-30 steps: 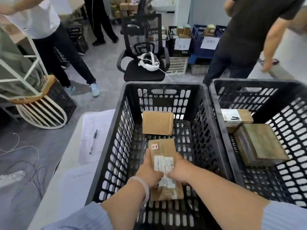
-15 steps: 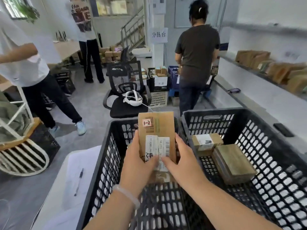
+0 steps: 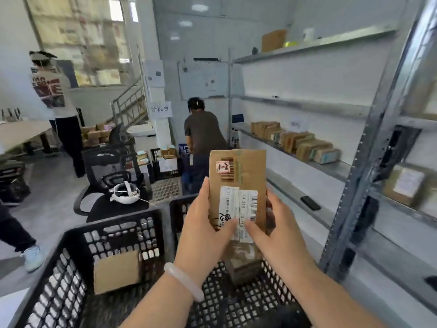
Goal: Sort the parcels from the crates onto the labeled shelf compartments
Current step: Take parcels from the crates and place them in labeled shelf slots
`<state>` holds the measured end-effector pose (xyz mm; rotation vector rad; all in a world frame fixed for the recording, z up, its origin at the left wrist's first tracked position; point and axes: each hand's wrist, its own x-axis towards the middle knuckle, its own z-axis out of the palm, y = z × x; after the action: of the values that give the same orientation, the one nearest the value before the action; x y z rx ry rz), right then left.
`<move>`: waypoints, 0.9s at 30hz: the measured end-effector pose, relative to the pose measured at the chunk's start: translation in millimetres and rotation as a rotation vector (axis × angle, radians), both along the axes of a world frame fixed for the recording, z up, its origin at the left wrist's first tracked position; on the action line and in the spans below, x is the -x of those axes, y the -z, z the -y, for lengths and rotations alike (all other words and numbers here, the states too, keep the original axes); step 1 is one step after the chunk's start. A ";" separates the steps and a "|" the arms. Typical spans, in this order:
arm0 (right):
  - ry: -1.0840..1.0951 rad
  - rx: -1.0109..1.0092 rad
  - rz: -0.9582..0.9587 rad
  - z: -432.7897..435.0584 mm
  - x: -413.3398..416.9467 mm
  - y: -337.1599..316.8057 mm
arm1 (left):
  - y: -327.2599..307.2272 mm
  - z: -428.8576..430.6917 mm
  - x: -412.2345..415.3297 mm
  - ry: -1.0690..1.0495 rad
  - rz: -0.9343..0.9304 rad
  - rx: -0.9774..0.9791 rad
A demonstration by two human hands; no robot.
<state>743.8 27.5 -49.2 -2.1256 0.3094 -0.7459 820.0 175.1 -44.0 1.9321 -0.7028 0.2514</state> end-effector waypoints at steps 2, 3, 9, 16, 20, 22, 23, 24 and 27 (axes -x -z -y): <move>0.049 -0.010 0.007 36.9 35.6 -1.5 | -1.0 42.1 28.2 0.063 0.010 0.007; 0.082 -0.010 0.009 54.7 53.8 -1.9 | -1.2 62.9 42.4 0.094 0.014 0.008; 0.333 -0.023 0.003 156.3 161.6 7.0 | 3.9 188.8 124.5 0.289 -0.016 -0.005; 0.521 -0.024 0.036 234.2 269.7 7.2 | 13.9 299.5 202.6 0.524 -0.115 0.027; 0.627 -0.081 0.032 264.6 307.6 6.3 | 13.2 347.0 234.4 0.644 -0.093 0.019; 0.686 -0.084 0.016 280.6 318.8 6.8 | 13.1 369.8 243.1 0.692 -0.089 0.020; 0.710 -0.087 0.010 288.7 323.1 6.2 | 11.9 380.2 247.0 0.717 -0.090 0.023; 0.730 -0.091 0.004 296.9 326.7 5.4 | 10.9 391.0 249.8 0.737 -0.097 0.025; 0.790 -0.096 0.003 324.0 335.4 2.4 | 8.3 427.7 255.4 0.793 -0.096 0.021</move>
<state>408.4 -296.5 -51.6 -1.8838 1.1956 -1.1380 564.6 -252.7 -52.2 1.4933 -1.3209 -0.3229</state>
